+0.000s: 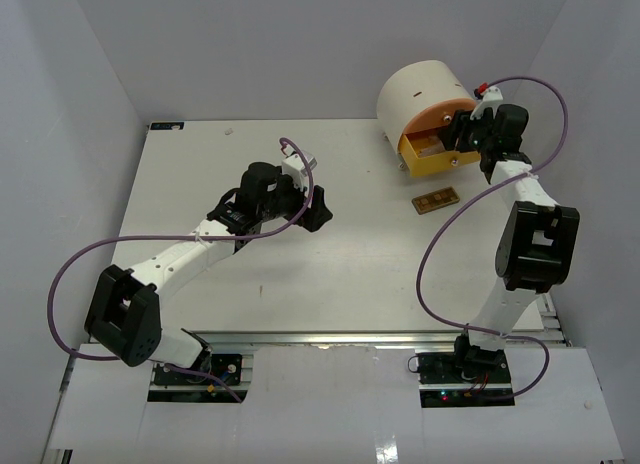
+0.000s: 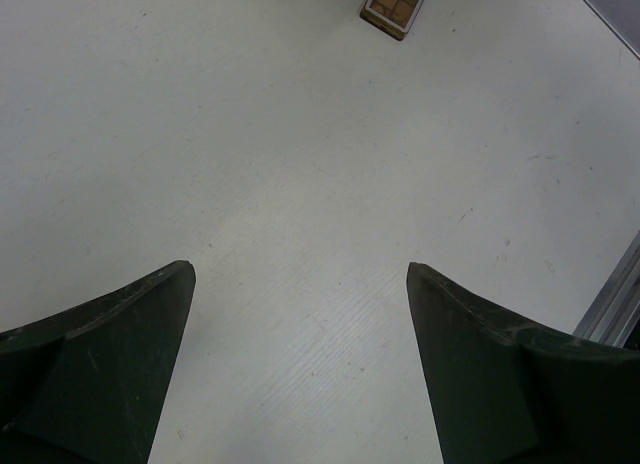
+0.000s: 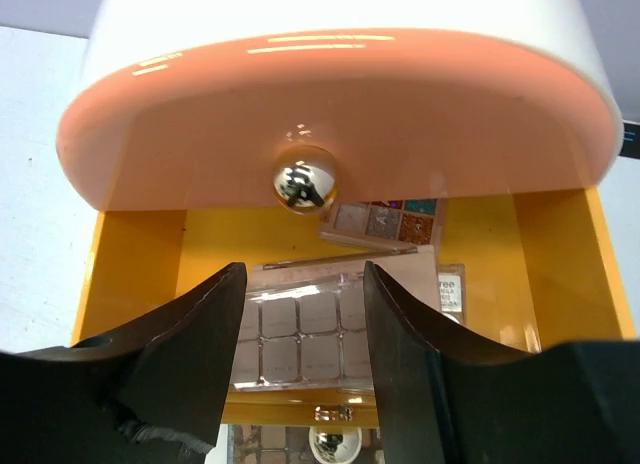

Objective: Organize the makeup

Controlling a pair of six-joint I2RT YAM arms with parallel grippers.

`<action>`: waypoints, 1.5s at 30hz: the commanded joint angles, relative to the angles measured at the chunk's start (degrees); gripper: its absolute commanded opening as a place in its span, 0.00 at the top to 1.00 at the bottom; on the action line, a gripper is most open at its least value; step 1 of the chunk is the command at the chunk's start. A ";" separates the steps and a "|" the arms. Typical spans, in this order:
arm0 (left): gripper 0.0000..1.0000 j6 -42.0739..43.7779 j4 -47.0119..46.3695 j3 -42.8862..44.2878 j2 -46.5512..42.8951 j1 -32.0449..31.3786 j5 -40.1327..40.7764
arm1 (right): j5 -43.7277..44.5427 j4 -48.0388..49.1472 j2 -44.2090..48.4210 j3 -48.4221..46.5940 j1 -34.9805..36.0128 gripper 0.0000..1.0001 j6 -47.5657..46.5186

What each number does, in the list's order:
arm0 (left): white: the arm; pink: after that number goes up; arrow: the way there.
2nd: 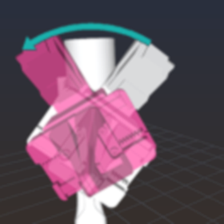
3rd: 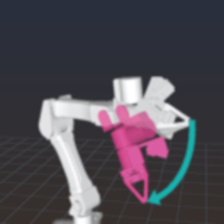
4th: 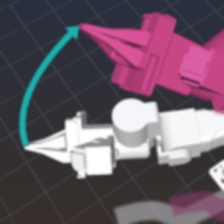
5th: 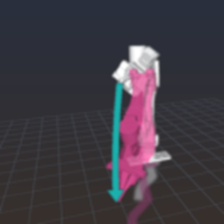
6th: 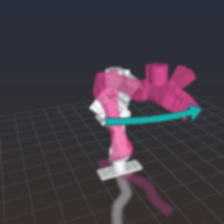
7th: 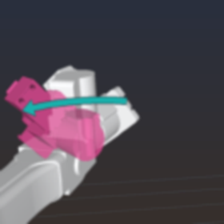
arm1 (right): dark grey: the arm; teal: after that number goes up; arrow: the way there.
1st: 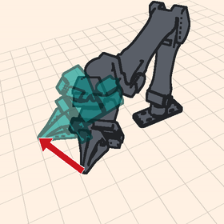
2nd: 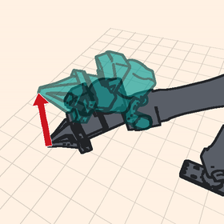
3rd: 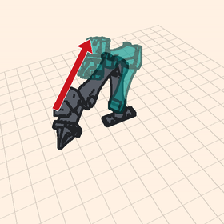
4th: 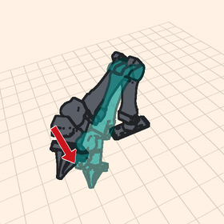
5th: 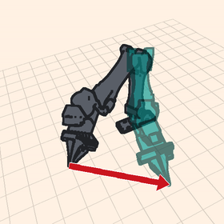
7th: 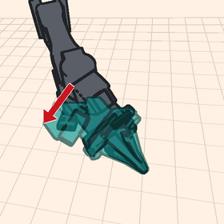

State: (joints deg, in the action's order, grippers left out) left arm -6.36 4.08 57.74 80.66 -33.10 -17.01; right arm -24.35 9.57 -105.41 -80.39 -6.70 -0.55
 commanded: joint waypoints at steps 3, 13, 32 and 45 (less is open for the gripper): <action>0.02 0.87 -0.30 -0.13 -2.84 0.32 0.10 | 1.56 0.25 -1.42 -3.96 1.33 0.44 -1.09; 0.02 1.00 -0.21 -0.17 -2.70 0.45 0.40 | 5.28 -2.65 -5.02 -6.78 4.05 0.51 -0.81; 0.02 1.07 -0.12 -0.25 -2.88 0.67 0.47 | 5.14 3.09 -2.75 -0.75 5.83 0.50 -0.79; 0.02 1.18 -0.06 -0.40 -3.06 0.67 0.40 | 3.82 5.96 -1.22 3.32 6.62 0.50 4.38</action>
State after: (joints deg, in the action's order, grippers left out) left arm -5.78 4.28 57.74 80.66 -32.73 -16.91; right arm -19.74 13.87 -109.25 -78.56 -0.65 1.05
